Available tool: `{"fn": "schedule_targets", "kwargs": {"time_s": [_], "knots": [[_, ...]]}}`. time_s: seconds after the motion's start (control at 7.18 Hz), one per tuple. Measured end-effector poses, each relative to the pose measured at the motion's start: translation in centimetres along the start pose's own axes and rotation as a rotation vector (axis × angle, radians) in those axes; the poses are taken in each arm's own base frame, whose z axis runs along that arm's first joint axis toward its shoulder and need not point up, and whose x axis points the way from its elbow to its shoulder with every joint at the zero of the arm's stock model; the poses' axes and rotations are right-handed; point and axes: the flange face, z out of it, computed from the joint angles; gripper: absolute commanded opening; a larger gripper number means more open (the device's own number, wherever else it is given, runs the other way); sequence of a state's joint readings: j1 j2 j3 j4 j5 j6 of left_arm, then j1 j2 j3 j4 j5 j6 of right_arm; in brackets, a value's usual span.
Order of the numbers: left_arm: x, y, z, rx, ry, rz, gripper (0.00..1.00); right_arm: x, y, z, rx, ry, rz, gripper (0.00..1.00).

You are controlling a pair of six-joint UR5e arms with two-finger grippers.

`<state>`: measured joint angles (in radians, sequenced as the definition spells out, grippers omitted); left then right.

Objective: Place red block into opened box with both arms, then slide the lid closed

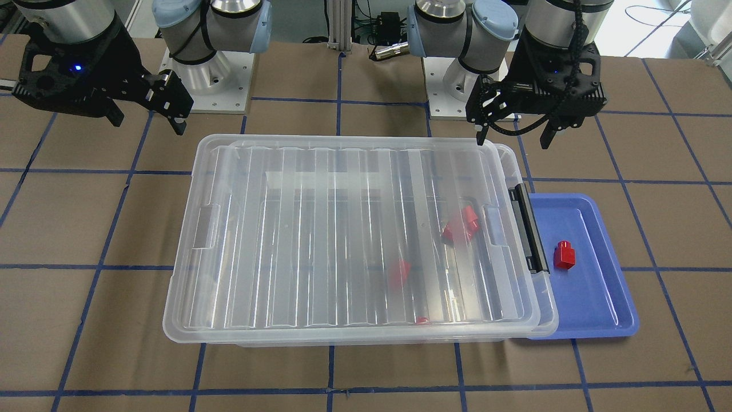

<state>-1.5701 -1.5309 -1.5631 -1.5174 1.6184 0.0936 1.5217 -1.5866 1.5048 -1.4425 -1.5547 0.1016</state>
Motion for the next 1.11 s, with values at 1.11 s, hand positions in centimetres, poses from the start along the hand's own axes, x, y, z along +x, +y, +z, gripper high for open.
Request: {"fn": "schedule_targets", "kwargs": {"time_s": [1.11], "knots": [[0.01,0.04,-0.05,0.0,0.0,0.002,1.0,-0.08,0.32,0.47,-0.042,-0.008,-0.002,1.0]]}}
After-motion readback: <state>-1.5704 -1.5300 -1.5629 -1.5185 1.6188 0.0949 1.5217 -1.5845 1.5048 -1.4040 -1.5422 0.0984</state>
